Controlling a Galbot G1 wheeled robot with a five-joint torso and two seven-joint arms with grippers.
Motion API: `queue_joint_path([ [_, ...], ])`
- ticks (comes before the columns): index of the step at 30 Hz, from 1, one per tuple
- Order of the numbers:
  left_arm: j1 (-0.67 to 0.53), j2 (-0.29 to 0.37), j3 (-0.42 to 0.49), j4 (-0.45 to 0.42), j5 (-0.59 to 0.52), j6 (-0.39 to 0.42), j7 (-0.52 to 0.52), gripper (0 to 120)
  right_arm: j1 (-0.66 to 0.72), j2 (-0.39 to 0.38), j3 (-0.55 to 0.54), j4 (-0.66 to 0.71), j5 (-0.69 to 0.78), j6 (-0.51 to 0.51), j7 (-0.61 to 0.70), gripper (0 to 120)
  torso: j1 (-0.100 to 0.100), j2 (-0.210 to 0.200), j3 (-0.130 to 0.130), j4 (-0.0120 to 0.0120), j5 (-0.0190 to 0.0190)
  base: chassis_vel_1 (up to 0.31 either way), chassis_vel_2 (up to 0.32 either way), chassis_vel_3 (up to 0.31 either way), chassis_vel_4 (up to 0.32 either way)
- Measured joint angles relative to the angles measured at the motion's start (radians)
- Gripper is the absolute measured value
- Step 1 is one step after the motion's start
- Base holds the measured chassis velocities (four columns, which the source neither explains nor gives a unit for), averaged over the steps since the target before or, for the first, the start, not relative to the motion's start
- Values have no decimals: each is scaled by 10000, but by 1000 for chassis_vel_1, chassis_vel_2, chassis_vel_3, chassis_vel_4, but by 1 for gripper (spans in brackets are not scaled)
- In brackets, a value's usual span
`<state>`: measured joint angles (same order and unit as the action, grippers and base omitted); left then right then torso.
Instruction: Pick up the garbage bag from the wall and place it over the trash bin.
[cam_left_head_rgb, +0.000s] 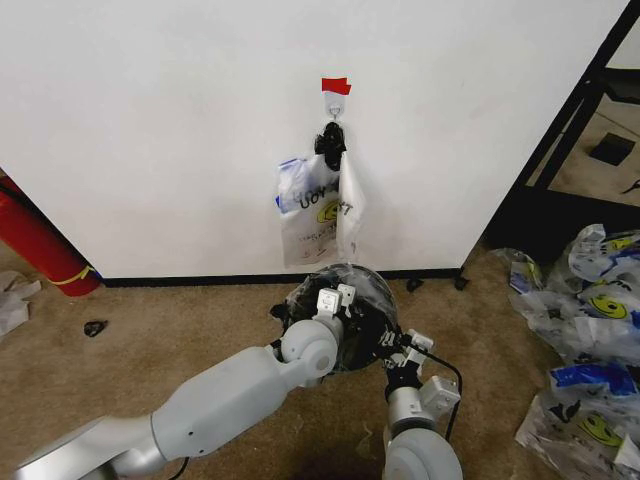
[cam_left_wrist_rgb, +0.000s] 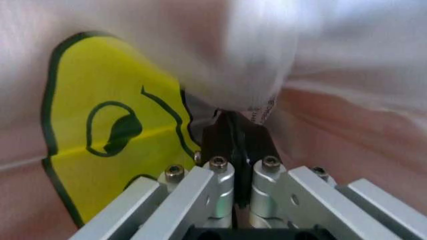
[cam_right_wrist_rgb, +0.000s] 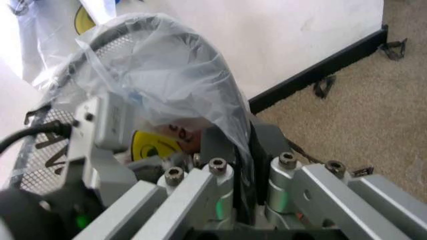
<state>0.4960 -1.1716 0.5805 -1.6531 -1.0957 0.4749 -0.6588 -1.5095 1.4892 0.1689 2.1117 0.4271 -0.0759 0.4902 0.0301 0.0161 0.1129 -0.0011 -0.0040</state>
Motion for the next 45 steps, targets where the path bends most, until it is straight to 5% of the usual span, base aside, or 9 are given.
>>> queue_joint_path([
  [7,52,302,22,-350,105,204,-198,0,24,-24,42,-17,-16,0,1,1,0,0,0,2,-1,0,0,0,0],
  [19,653,1548,-813,-2230,-415,-1180,386,0,164,-69,169,-92,175,-99,38,1,0,0,0,3,-2,0,0,0,0],
  [32,496,254,-564,-665,-122,-1232,347,0,7,20,-12,43,121,-66,29,1,0,0,0,0,0,0,0,0,0],
  [45,288,-195,-67,158,102,-883,250,0,-63,73,-176,155,114,-95,30,1,0,0,0,1,0,0,0,0,0],
])
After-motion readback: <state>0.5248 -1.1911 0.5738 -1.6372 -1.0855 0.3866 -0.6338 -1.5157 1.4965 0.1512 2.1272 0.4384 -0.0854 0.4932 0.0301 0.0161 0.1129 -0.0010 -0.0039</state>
